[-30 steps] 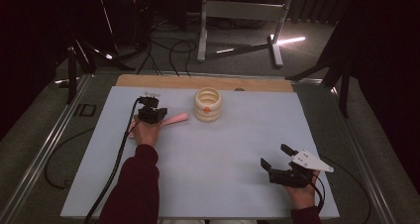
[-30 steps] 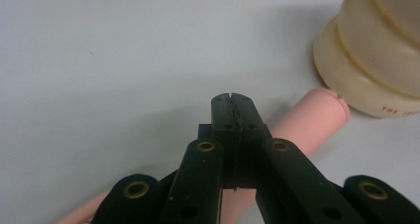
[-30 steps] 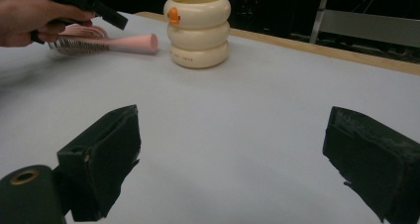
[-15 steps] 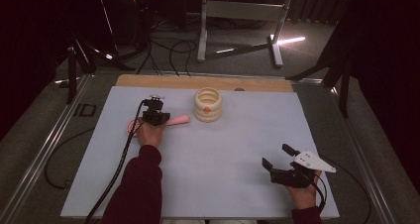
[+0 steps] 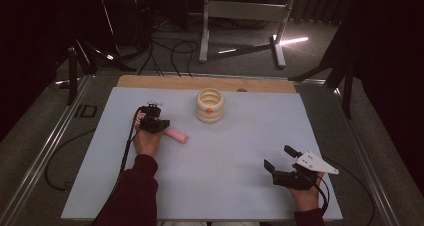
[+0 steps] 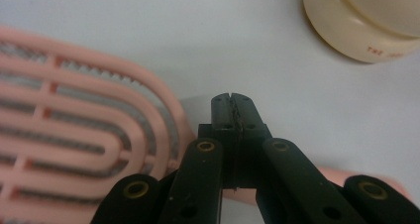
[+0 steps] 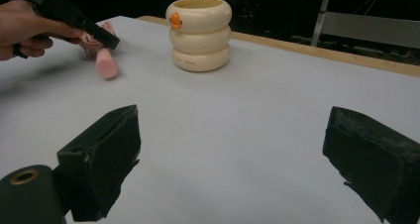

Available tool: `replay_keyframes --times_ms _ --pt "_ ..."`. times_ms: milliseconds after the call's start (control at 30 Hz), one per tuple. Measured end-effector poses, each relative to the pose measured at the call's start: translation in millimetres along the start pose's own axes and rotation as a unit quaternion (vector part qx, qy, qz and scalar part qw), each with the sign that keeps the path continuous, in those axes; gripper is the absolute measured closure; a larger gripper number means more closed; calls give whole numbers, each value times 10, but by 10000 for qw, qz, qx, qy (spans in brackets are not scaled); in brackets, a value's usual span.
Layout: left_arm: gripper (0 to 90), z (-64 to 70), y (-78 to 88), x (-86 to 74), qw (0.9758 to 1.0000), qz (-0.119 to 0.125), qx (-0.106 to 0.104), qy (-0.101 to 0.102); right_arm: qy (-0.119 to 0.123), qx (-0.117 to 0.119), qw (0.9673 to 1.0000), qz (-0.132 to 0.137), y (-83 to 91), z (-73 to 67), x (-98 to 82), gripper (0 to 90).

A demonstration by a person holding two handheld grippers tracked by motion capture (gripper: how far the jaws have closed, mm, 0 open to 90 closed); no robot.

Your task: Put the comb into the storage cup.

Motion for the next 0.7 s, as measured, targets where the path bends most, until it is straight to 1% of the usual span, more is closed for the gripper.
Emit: replay_keyframes --times_ms 100,233,267,367,467,567,700 --pt "900 7 29 -19 10000 -55 -49 -45 -3 20 10000 8 -5 -7 2 78" --pt "900 30 86 -78 9996 -163 -178 -123 2 16 10000 5 -7 -12 1 78" --pt "900 28 102 -91 9996 -169 -213 -108 1 20 10000 15 -6 -12 3 78" --pt "900 -3 167 -123 9995 -172 -255 -108 -3 17 10000 15 -4 -9 2 78" --pt "900 -35 221 -159 9992 -208 -293 -179 -7 19 10000 -13 -9 -17 -4 78" --pt "900 -60 257 -185 9990 -202 -341 -197 9 48 10000 -10 -15 -26 -6 79" --pt "900 -96 291 -216 9988 -242 -334 -245 1 51 10000 -20 -15 -30 -8 79"
Point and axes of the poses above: each handheld gripper's, and its own axes: y roughly backward along the jaws, x roughly out of its top, z roughly to its right, the point moved 7 cm from there along -y, roughly forward along the jaws, and after that the axes turned 9 degrees about z, right-handed, at the moved point
